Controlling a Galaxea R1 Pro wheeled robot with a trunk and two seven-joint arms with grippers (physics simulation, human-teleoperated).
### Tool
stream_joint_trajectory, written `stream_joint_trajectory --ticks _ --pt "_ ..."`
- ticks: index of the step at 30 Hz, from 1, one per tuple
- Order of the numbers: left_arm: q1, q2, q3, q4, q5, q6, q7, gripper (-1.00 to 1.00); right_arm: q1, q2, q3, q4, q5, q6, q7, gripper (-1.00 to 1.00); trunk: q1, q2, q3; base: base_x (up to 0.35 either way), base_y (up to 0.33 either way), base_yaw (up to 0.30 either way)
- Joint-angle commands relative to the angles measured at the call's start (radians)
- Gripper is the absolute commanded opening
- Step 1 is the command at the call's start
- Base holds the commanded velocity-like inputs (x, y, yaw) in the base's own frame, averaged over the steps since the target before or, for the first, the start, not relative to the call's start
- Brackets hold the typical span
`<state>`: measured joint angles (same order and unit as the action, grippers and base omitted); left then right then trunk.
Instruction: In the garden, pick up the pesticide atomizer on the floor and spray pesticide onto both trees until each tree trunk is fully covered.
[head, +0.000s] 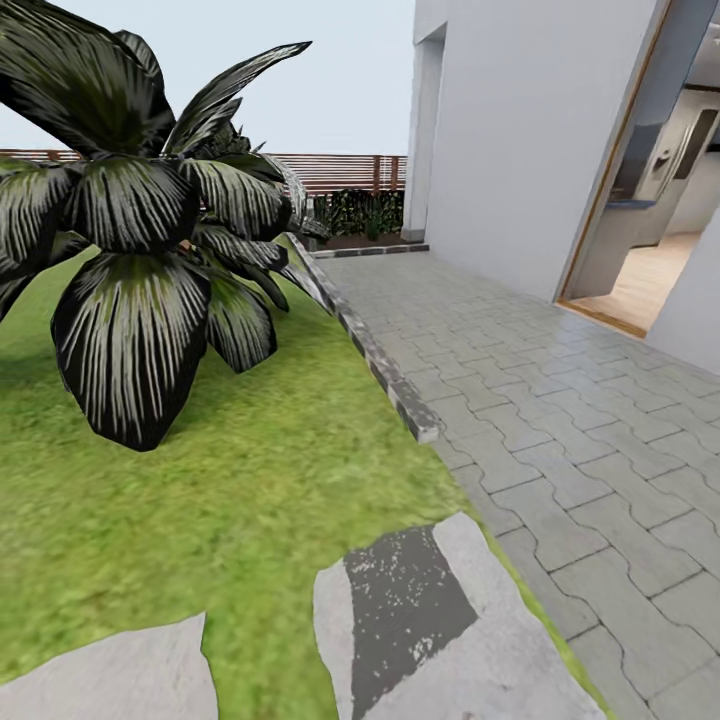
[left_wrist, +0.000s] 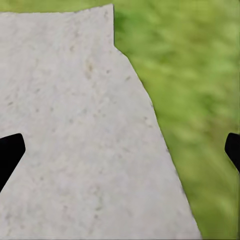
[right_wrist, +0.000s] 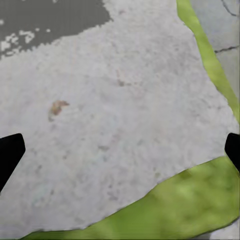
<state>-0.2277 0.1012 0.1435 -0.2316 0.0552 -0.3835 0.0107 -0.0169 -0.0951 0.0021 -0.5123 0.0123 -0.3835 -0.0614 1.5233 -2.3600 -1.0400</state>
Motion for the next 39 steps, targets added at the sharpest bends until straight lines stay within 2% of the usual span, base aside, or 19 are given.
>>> stream_joint_trajectory --ticks 1,25,39 --pt "0.000 0.000 0.000 0.000 0.000 0.000 0.000 1.00 0.000 0.000 0.000 0.000 0.000 0.000 0.000 1.00 0.000 0.000 0.000 0.280 -0.168 0.276" --pt "0.000 0.000 0.001 0.000 0.002 0.000 0.000 1.00 0.000 0.000 -0.001 0.000 0.000 0.000 0.000 1.00 0.000 0.000 0.000 0.277 -0.169 0.277" --pt "0.000 0.000 0.001 0.000 0.002 0.000 0.000 1.00 0.000 0.000 0.000 0.000 0.000 0.000 0.000 1.00 0.000 0.000 0.000 0.194 -0.202 0.277"
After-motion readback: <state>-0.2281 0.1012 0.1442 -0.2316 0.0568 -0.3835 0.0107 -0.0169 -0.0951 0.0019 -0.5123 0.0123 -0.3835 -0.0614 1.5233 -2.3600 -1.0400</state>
